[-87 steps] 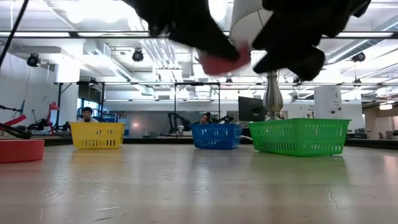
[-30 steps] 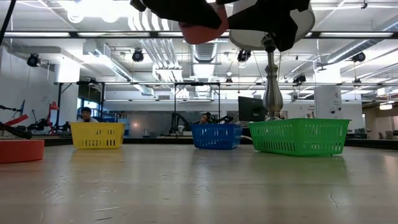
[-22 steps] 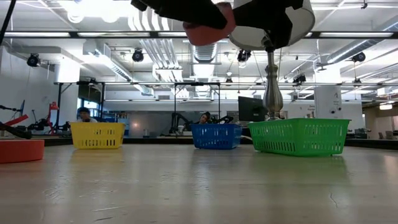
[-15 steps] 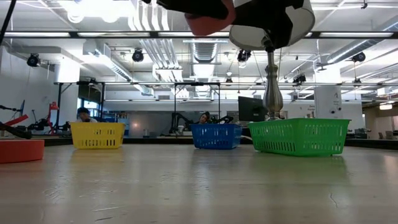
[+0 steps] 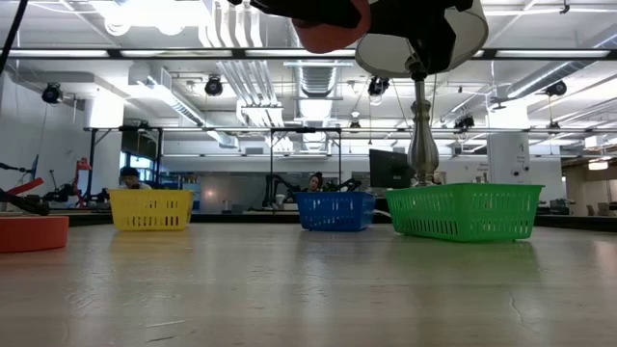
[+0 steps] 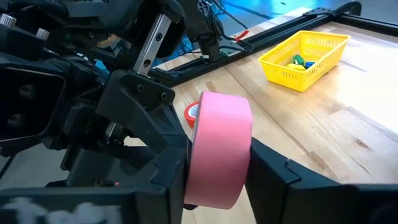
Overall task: Pick and place Stapler, Stapler remover, tape
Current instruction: Put the pink tape into the green basket
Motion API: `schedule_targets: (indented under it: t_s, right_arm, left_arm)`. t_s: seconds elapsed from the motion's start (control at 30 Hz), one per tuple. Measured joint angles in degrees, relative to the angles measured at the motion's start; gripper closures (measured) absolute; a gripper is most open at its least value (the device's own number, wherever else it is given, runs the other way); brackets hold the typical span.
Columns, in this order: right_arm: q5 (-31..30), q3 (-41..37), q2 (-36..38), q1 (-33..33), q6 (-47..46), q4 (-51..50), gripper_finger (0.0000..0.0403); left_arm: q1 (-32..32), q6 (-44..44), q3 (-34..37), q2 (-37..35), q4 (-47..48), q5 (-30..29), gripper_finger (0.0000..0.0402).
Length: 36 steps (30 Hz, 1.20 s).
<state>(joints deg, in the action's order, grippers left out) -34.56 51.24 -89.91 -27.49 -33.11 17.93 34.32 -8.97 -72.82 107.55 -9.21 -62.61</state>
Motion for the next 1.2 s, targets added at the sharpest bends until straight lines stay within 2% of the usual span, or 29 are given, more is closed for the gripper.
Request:
schedule_targets:
  t_s: [0.13, 0.3, 0.47, 0.63, 0.9, 1.0, 1.1, 1.2]
  right_arm:
    - [-0.14, 0.00, 0.04, 0.02, 0.49, -0.37, 0.0296]
    - [-0.13, 0.12, 0.04, 0.02, 1.05, -2.59, 0.0291]
    - [-0.09, -0.10, -0.04, 0.04, 0.42, -9.05, 0.0292]
    - [-0.25, -0.09, 0.93, 0.13, -2.67, -15.97, 0.0294]
    - [-3.18, 0.04, 11.41, 0.42, -7.47, -38.82, 0.0291]
    - [-3.11, -0.95, 14.70, 1.08, -12.68, -49.11, 0.0292]
    - [-0.48, -3.98, 17.57, 2.18, -17.52, -53.13, 0.0290]
    - [5.84, -7.85, 19.81, 3.83, -17.00, -53.31, 0.0289]
  left_arm:
    - [-0.37, 0.73, 0.02, 0.00, 0.11, 0.10, 0.0347]
    - [-0.52, 3.18, 0.02, 0.00, 0.36, 1.14, 0.0319]
    - [-0.43, 5.85, 0.00, -0.02, 1.44, 2.64, 0.0289]
    - [-0.50, 8.62, 0.21, -0.22, 2.19, 3.03, 0.0275]
    - [-0.50, 11.94, 2.03, -0.20, 2.58, 3.04, 0.0277]
    - [-0.51, 12.26, 2.03, -0.20, 2.62, 3.04, 0.0277]
    - [-0.67, 12.68, 2.03, -0.18, 2.75, 3.04, 0.0278]
    - [-0.97, 12.95, 2.03, -0.17, 2.74, 3.04, 0.0278]
